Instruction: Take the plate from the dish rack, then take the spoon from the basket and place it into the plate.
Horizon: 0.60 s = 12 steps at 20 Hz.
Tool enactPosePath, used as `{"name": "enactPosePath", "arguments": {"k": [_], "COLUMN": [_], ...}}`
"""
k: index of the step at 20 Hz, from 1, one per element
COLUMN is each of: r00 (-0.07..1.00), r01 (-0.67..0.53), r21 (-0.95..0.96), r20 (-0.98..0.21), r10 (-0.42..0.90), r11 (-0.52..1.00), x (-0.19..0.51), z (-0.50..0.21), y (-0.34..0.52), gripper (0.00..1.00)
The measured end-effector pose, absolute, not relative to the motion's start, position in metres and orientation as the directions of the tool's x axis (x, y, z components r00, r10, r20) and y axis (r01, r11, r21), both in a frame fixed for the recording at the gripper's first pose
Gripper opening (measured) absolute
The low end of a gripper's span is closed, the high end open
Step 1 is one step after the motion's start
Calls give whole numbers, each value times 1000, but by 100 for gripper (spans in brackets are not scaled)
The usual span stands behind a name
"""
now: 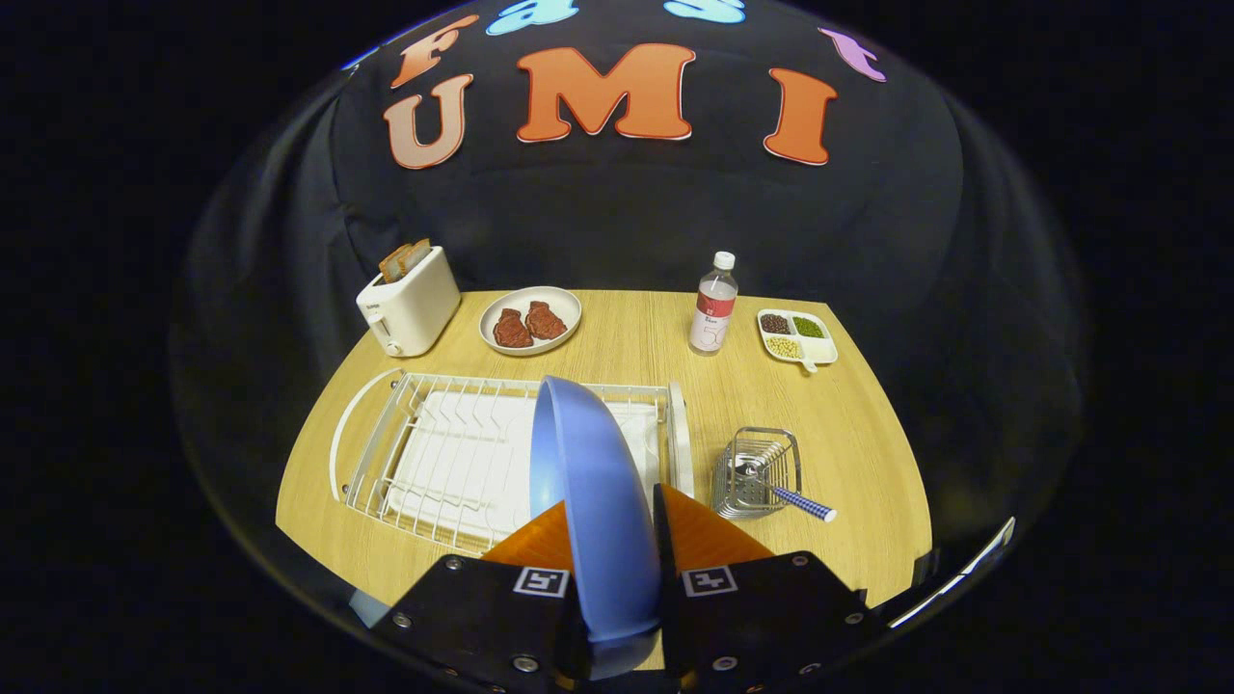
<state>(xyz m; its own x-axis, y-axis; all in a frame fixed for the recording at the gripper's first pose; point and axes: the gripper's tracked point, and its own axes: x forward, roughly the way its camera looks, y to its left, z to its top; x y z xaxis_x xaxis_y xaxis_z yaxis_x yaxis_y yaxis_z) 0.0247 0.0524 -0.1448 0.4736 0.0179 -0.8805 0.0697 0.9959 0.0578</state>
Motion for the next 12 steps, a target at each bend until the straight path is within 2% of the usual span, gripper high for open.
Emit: {"name": "enactPosePath", "arguments": {"k": [12], "r00": [425], "r01": [61], "r21": [204], "r20": [-891], "r10": [160], "r11": [977], "x": [-62], "z": [-174], "y": [56], "gripper": [28]}}
